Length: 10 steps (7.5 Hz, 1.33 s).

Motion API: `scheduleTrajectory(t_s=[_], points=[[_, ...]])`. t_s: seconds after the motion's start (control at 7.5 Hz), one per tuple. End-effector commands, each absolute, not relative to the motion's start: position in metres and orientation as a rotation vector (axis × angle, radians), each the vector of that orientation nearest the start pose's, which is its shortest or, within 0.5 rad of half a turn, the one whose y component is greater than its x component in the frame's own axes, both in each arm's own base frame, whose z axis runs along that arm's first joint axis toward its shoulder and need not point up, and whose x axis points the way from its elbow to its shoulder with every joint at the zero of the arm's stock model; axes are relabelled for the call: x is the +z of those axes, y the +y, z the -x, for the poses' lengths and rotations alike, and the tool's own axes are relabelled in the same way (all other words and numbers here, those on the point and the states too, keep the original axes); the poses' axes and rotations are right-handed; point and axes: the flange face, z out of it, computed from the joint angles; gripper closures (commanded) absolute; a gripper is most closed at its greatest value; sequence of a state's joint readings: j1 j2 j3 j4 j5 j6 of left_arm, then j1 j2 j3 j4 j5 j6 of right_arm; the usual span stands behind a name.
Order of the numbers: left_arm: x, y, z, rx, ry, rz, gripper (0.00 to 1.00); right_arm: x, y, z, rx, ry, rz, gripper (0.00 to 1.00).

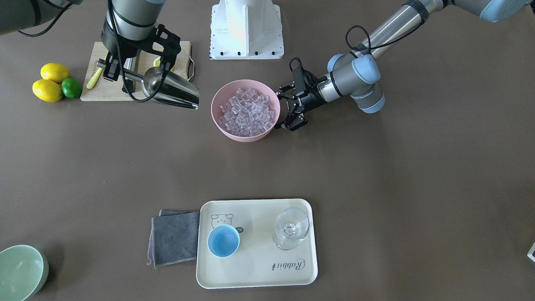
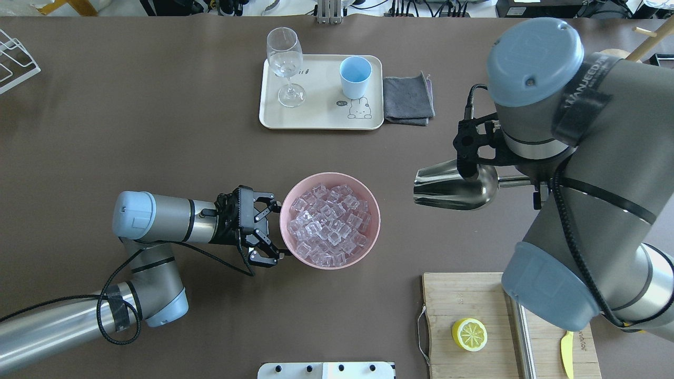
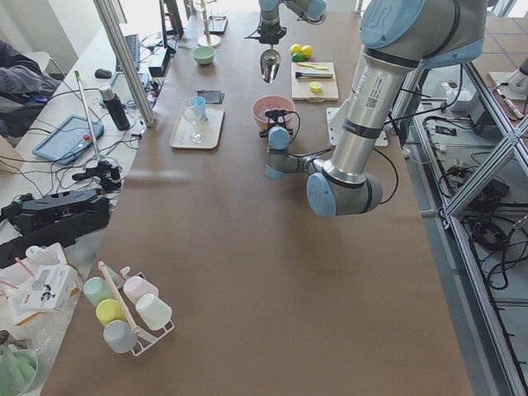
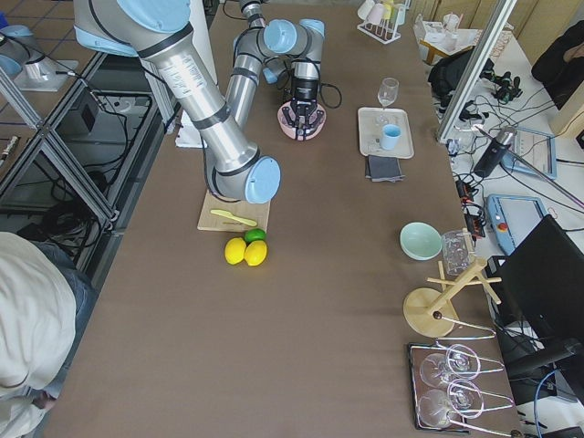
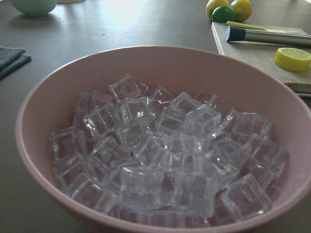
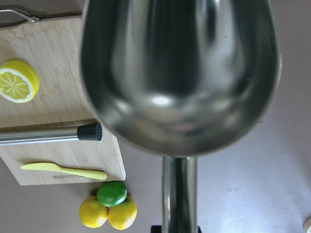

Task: Put ice in cup with scoop
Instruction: 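Carry the scoop over the bowl and dip it into the ice with the right gripper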

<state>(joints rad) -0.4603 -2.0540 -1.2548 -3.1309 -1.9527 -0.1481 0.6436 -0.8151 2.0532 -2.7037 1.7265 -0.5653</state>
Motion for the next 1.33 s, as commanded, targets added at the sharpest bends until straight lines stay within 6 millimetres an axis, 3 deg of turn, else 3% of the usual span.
scheduleTrajectory(t_s=[0.0, 0.27, 0.67, 1.2], points=[[0.36, -0.379, -0.548, 1.024, 1.305, -1.287, 0.02, 0.156, -0.408, 0.404, -1.534, -0.172, -0.051, 1.0], [0.36, -0.379, -0.548, 1.026, 1.306, -1.286, 0.02, 0.161, -0.403, 0.423, -1.519, -0.142, -0.022, 1.0], [0.36, -0.379, -0.548, 1.024, 1.305, -1.287, 0.02, 0.169, -0.413, 0.436, -1.483, -0.105, 0.025, 1.0], [0.36, -0.379, -0.548, 1.025, 1.305, -1.289, 0.02, 0.158, -0.424, 0.465, -1.483, -0.092, 0.064, 1.0]])
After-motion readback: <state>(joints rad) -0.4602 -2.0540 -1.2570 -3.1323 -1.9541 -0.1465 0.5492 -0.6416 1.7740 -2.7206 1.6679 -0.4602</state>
